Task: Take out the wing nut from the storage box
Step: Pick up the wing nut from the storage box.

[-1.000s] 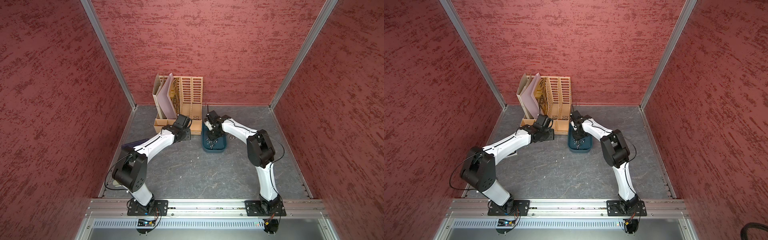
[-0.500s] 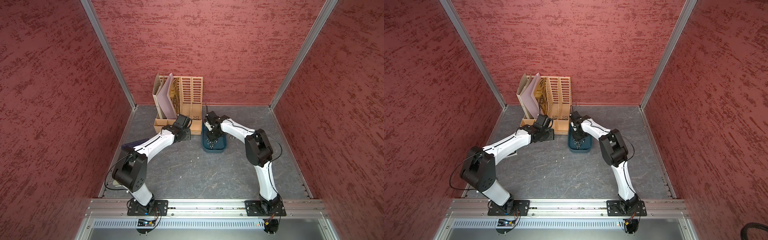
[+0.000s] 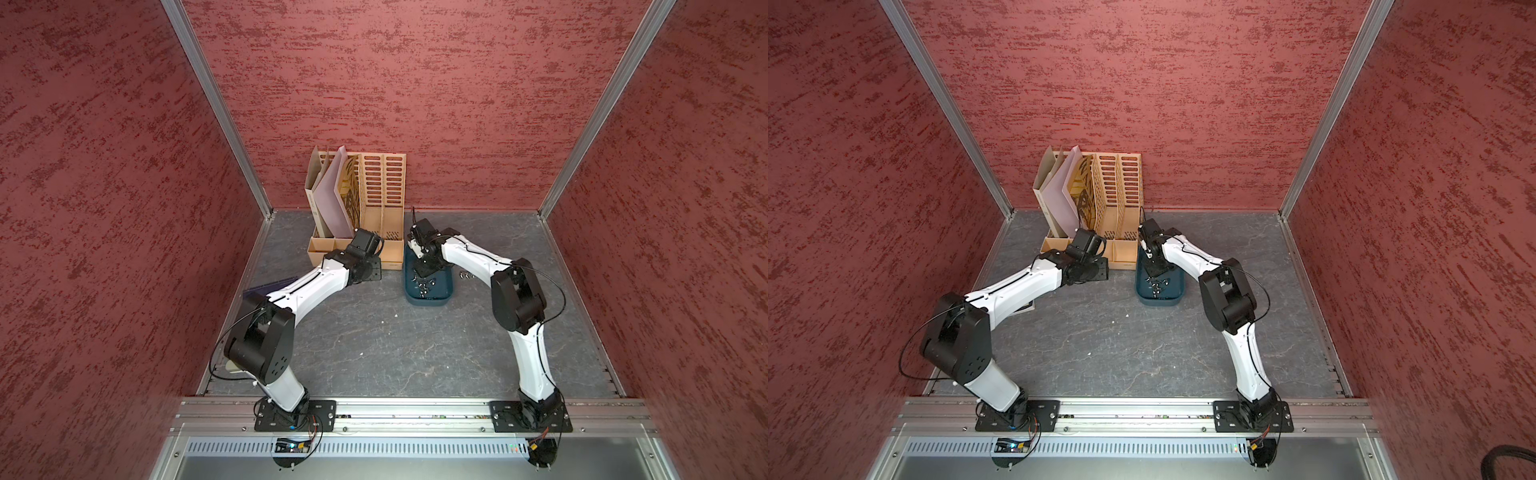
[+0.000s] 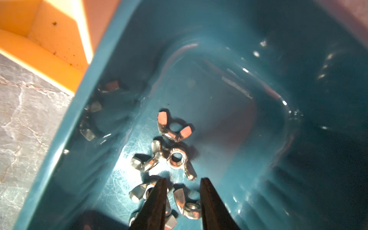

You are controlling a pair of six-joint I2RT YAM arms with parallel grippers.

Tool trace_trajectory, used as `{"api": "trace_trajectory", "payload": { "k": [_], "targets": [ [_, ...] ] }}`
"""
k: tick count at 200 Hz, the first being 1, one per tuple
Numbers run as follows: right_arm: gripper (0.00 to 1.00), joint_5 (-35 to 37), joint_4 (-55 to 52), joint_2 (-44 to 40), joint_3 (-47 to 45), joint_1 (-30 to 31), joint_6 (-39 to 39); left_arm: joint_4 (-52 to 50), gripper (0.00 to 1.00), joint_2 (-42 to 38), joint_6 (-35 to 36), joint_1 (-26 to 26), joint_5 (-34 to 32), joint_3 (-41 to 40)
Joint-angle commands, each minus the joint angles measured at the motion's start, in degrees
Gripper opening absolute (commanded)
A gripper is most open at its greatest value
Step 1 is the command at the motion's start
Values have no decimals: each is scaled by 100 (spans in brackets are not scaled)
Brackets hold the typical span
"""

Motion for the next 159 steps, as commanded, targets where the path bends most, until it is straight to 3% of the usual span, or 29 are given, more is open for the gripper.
{"api": "trace_trajectory", "payload": {
  "k": [1,159],
  "targets": [
    [33,123,-14,153,185,-42,-68,0,53,-100,2,21,-29,22],
    [26,-116,-40,429,194,-164,-44,0,53,-127,-24,39,-47,-30]
  ]
}}
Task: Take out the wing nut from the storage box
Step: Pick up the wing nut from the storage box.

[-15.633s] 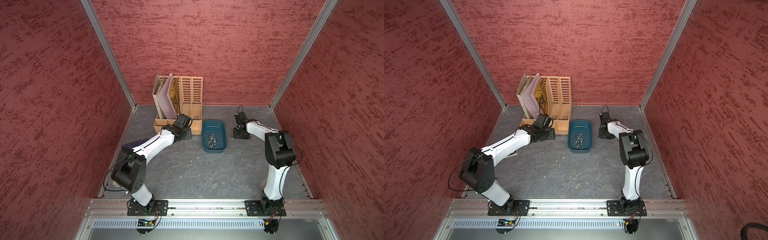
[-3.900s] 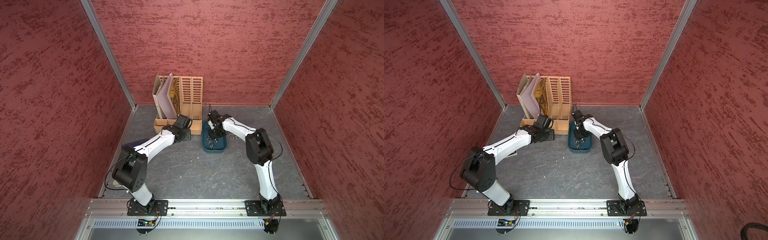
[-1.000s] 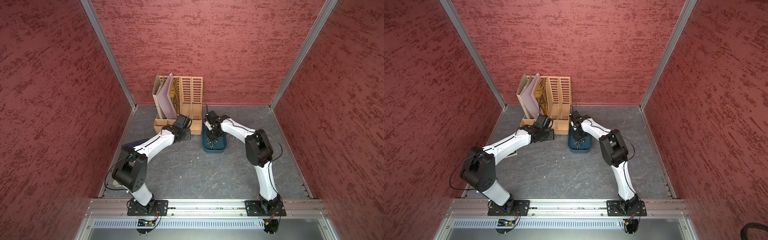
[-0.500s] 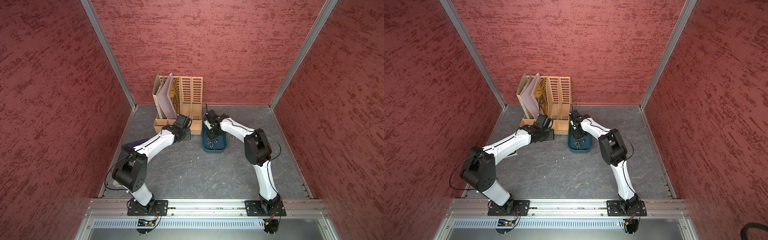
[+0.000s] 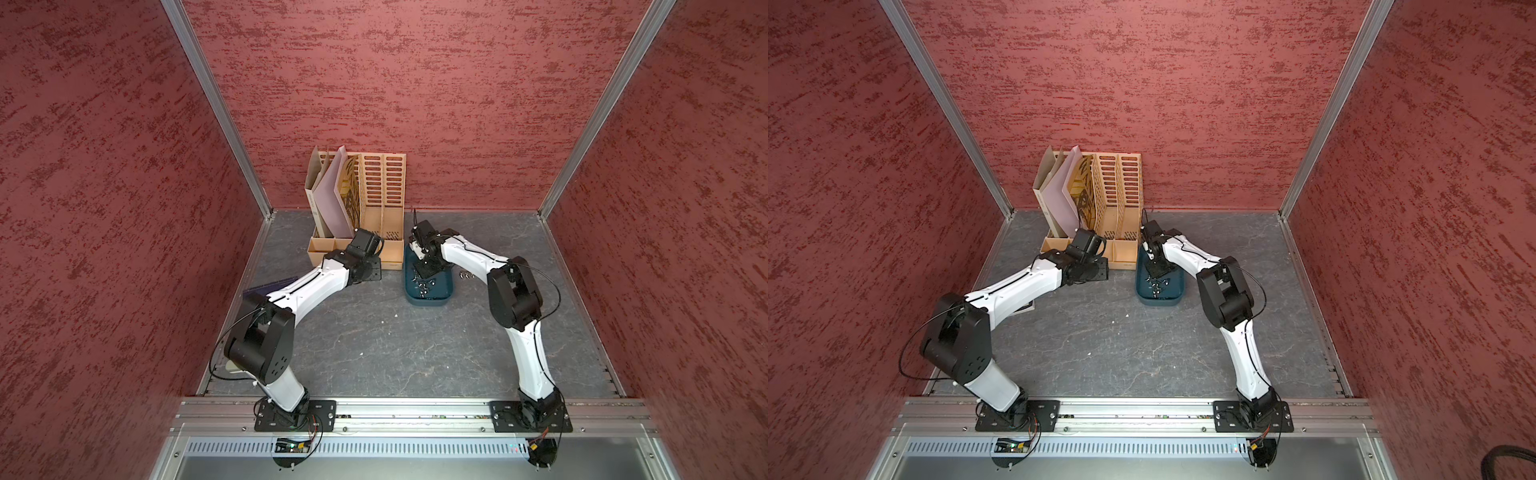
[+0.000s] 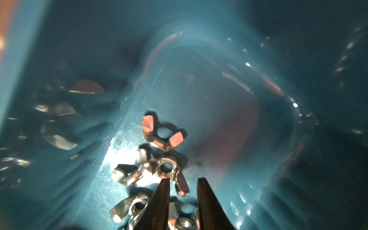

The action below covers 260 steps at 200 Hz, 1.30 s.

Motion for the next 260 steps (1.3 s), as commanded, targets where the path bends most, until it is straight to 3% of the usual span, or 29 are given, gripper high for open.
{"api": "trace_trajectory", "payload": {
  "k": [1,96,196,260],
  "targets": [
    [26,-74,-23,151,135,-39,-18,2,53,-122,-24,35,-47,-30],
    [10,-94,-8,19,7,-32,51,19,53,-109,-28,35,-30,-48],
    [6,-85,65,-842,-294,-95,315,63,53,-83,-35,-9,15,-22],
    [4,-133,235,-1766,-908,-491,552,22,53,-39,-4,-15,3,109]
  ]
}}
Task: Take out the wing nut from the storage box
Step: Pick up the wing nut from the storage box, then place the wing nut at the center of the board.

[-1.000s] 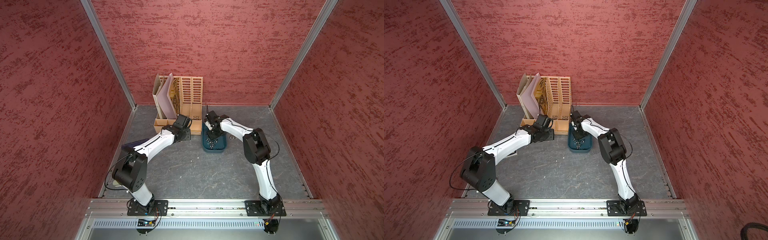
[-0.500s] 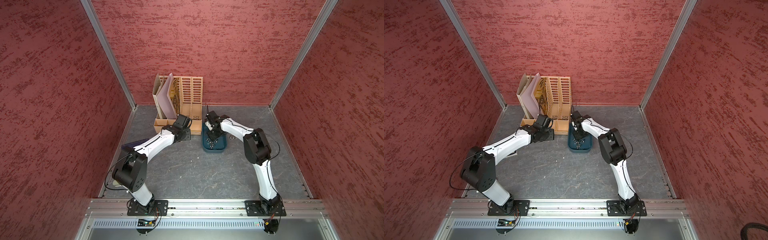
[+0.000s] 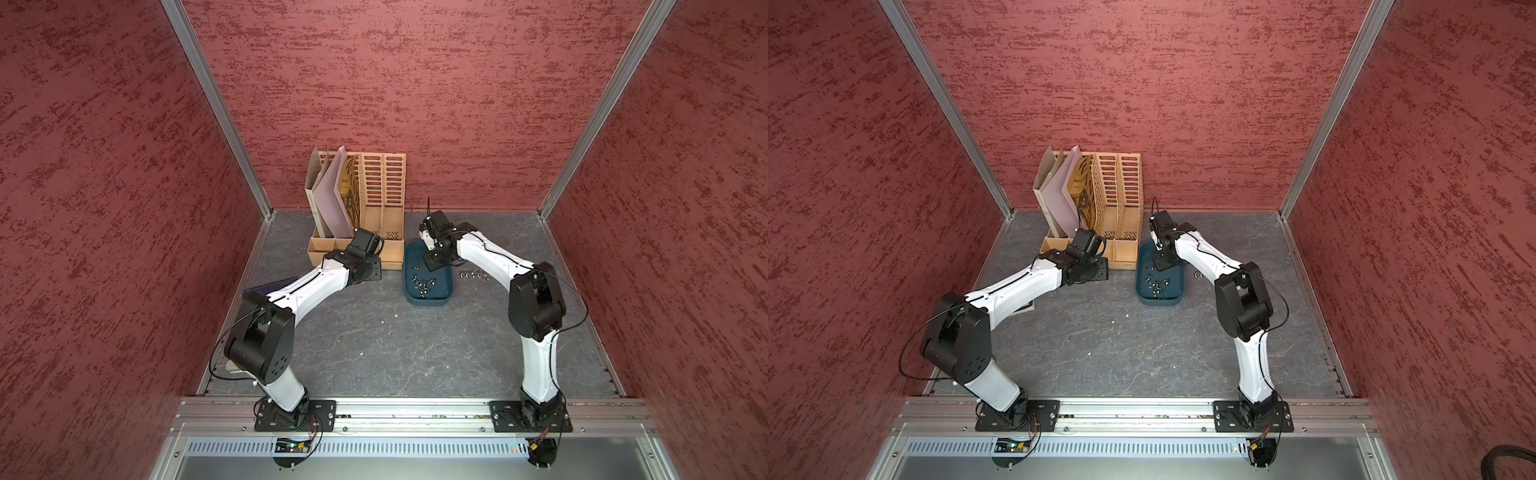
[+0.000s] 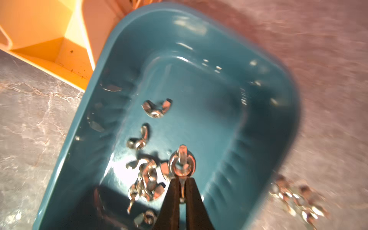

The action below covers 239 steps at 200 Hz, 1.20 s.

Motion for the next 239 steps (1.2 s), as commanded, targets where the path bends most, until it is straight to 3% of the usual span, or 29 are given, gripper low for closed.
{"api": "trace_trajectory", "payload": {
  "k": [1,47,97,151,239],
  "targets": [
    [4,-69,173,-533,-330,-244,212,16,53,-39,-2,-14,2,112],
    [4,-114,329,-1341,-1121,-596,343,4,53,12,1,-25,21,200],
    [4,-137,423,-1622,-1861,-948,353,-25,54,23,22,-51,-23,289],
    [3,-226,728,-1459,-2402,-1026,452,-33,54,51,33,-81,-23,336],
    [3,-130,1031,-1012,-2559,-1050,551,-60,54,31,21,-86,-75,290]
  ]
}}
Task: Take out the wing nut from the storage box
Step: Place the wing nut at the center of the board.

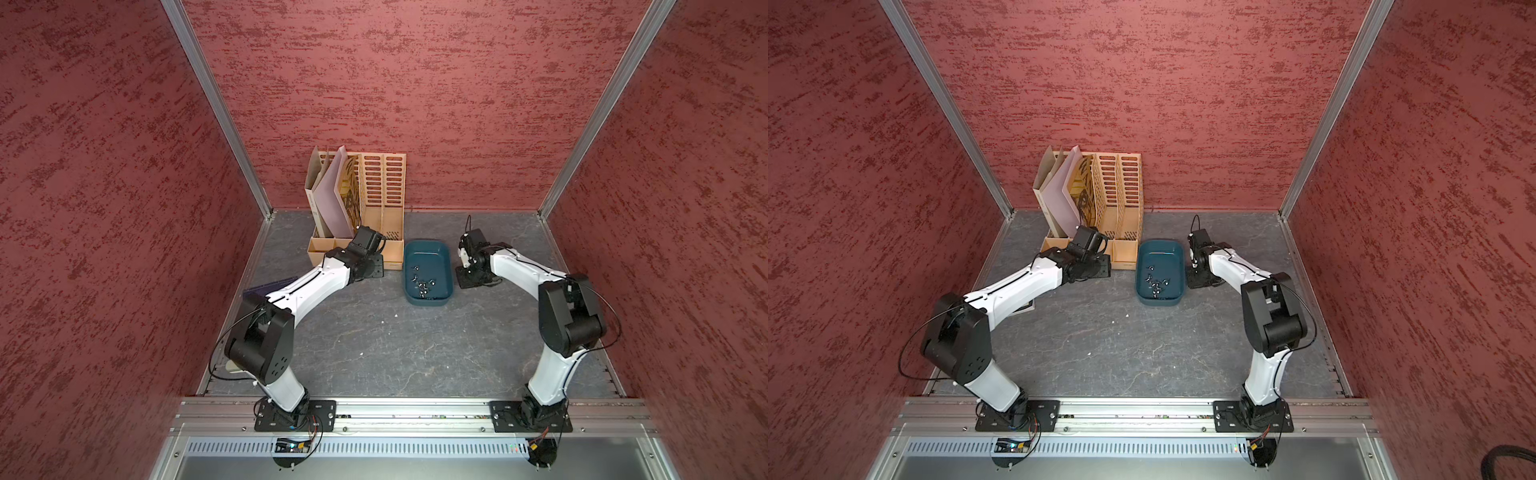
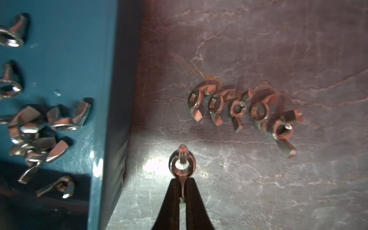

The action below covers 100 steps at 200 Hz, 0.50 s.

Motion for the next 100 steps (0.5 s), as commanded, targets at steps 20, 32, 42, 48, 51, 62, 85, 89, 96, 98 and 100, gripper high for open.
{"api": "trace_trajectory", "payload": {
  "k": [20,32,42,48,51,62,85,89,96,98,100],
  "targets": [
    [3,47,259,144,-37,-83,104,-58,54,22,23,-20,-71,107],
    [3,37,278,187,-45,-102,105,-69,55,18,20,-19,-85,107],
    [3,30,288,215,-50,-101,105,-75,54,9,24,-18,-93,107],
    [3,33,298,235,-54,-111,98,-75,54,9,20,-18,-96,98],
    [3,23,305,241,-61,-111,104,-75,54,2,20,-18,-96,98],
    [3,44,307,280,-63,-126,97,-75,54,1,24,-19,-96,90],
    [4,10,358,334,-89,-131,105,-84,54,-4,15,-19,-96,89],
    [3,3,360,342,-90,-137,104,-84,54,-7,11,-18,-95,88],
    [4,-2,360,356,-82,-146,103,-84,54,-8,14,-18,-96,81],
    [3,-4,366,364,-88,-146,107,-84,54,-8,11,-18,-102,81],
    [3,0,368,370,-89,-144,106,-84,55,-8,14,-18,-97,81]
  ]
}}
